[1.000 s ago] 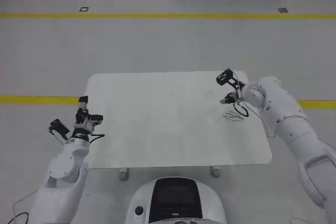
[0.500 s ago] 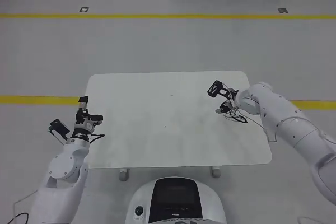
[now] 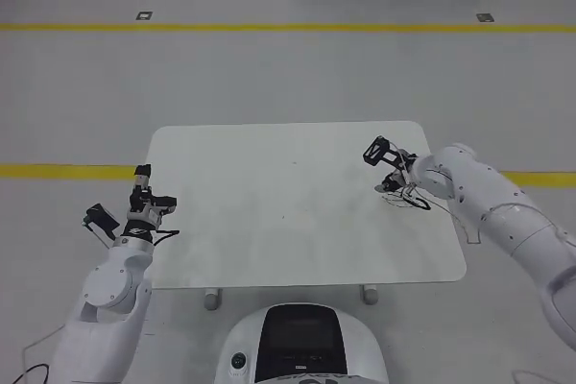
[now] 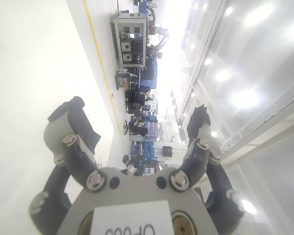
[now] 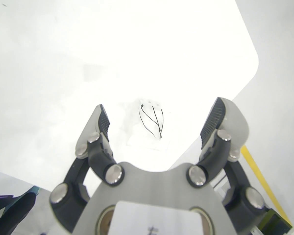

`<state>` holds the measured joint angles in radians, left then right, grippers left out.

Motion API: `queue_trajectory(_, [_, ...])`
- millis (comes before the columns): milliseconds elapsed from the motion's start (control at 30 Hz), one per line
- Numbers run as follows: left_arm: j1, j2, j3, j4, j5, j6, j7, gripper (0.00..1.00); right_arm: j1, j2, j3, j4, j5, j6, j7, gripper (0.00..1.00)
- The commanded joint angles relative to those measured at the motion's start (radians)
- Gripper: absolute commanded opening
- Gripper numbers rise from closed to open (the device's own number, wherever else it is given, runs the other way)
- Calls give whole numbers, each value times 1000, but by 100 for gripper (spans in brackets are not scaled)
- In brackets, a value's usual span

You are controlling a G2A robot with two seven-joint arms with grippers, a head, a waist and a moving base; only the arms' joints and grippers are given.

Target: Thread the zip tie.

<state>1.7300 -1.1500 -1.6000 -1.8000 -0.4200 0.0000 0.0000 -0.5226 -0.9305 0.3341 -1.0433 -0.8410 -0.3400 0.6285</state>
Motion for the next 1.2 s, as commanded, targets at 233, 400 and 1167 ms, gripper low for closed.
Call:
queue_trajectory(233, [0,0,0,0,0,0,0,100,62,76,-160,-31,29,0,-56,100])
queue_trajectory(400, [0,0,0,0,0,0,0,100,56,92,-164,-50,40,0,-55,100])
queue_trajectory(1167, [0,0,0,0,0,0,0,100,36,111,-164,-36,252,0,-31,100])
